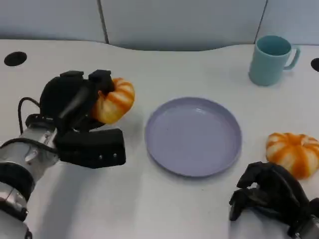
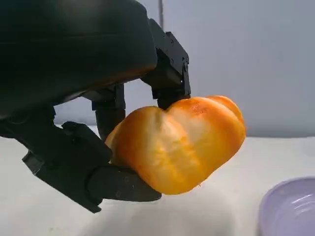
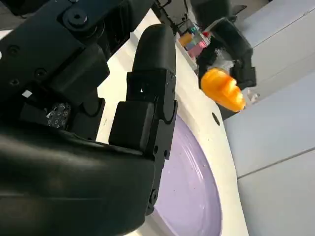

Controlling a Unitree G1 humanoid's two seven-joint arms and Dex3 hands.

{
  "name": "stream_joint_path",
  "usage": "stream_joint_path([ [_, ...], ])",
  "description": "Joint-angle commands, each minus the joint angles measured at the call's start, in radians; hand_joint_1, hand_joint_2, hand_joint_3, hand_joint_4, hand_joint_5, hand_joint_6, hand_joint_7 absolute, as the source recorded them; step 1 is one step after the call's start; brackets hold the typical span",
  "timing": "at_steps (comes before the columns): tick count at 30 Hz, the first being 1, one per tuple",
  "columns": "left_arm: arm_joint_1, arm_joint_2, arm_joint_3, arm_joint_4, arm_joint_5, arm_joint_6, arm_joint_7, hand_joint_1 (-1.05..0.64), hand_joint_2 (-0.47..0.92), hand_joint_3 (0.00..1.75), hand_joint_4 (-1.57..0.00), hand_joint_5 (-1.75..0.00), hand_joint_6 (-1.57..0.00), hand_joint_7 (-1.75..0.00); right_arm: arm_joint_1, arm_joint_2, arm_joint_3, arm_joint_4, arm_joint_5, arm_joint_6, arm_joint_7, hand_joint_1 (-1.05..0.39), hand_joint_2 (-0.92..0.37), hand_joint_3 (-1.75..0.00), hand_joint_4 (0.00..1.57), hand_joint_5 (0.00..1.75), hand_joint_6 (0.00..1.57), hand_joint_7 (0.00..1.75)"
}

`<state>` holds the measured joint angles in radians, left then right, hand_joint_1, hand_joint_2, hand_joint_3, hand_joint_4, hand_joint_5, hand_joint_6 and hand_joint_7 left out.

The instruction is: Grasp the bread from the table and place it into the plate.

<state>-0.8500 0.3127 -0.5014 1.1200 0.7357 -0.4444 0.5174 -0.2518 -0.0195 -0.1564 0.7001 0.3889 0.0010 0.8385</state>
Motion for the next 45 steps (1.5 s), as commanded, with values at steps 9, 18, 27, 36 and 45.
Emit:
stream_joint_path([
  [9, -0.082, -0.083, -0.043, -0.047, 0.014, -0.111, -0.086, -0.28, 0.68, 1.03, -0.91, -1.75, -0.71, -1.75, 0.014, -0.002, 0.006, -0.009, -0.002, -0.007, -0.006, -1.05, -0.47, -0.01, 1.57, 0.56, 1.57, 0.32],
  [18, -0.151, -0.175, -0.084, -0.002, 0.017, -0.170, -0.175, -0.39, 0.82, 0.61, -0.91, -1.75, -0.71, -1.75, 0.022, 0.006, 0.013, -0.020, -0.012, -0.015, -0.014, -1.05, -0.48, 0.00, 1.57, 0.57, 1.57, 0.33],
  [27, -0.154, -0.233, -0.107, 0.036, 0.041, -0.142, -0.182, -0.28, 0.52, 1.26, -1.00, -1.75, -0.80, -1.75, 0.024, 0.010, 0.013, -0.025, -0.006, -0.012, -0.008, -1.05, -0.48, 0.00, 1.57, 0.57, 1.57, 0.33],
  [36, -0.154, -0.240, -0.114, 0.042, 0.024, -0.103, -0.286, -0.31, 0.56, 1.01, -0.81, -1.47, -0.70, -1.27, 0.025, 0.014, 0.014, -0.023, -0.009, -0.020, -0.010, -1.05, -0.48, 0.00, 1.57, 0.56, 1.57, 0.33],
  [45, -0.157, -0.225, -0.139, 0.011, 0.050, -0.028, -0.430, -0.62, 0.91, 0.18, -0.12, -0.92, -0.15, -0.47, 0.026, 0.016, 0.015, -0.022, -0.011, -0.030, -0.006, -1.05, -0.49, -0.01, 1.57, 0.56, 1.57, 0.32],
])
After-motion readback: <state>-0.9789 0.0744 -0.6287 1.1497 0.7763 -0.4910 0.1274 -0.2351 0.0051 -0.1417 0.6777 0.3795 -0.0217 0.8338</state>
